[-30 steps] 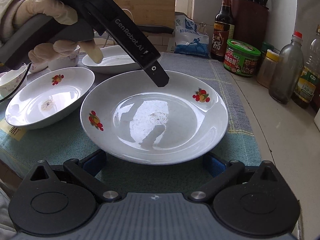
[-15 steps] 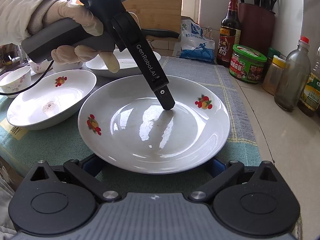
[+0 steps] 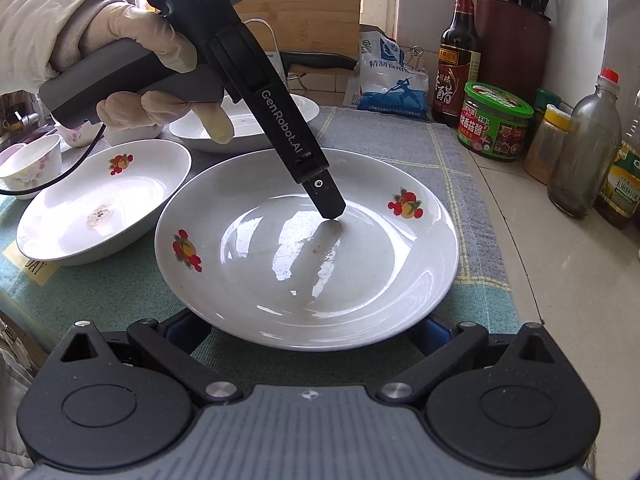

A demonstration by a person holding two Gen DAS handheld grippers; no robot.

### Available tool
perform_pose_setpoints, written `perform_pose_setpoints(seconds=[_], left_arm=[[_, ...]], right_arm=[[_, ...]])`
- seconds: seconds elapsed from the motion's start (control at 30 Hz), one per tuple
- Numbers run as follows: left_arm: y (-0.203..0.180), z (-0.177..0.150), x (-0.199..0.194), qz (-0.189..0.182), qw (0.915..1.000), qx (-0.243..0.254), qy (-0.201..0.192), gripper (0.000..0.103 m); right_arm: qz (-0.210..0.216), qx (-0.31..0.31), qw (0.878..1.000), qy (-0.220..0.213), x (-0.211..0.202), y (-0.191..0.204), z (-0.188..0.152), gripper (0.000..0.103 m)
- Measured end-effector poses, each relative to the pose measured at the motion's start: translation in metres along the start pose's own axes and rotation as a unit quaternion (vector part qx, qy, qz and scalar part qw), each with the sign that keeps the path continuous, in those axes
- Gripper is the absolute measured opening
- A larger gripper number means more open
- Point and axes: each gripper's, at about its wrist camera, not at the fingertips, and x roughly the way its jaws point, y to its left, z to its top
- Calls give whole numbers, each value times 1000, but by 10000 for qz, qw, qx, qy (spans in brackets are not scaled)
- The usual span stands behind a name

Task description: Organize plates and bowls

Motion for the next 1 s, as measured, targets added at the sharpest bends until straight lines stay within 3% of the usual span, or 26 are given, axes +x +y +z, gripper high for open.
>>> perform_pose_setpoints(seconds=[0.6,1.0], left_arm=[[18,50,11,83,9990,-206,-375,64],[36,73,40,135,9987,-342,-356,64]], right_arm=[[-92,-350,9993,-105,21,-42,31,103],[-61,-465,9989,-40,52,-79,44,103]])
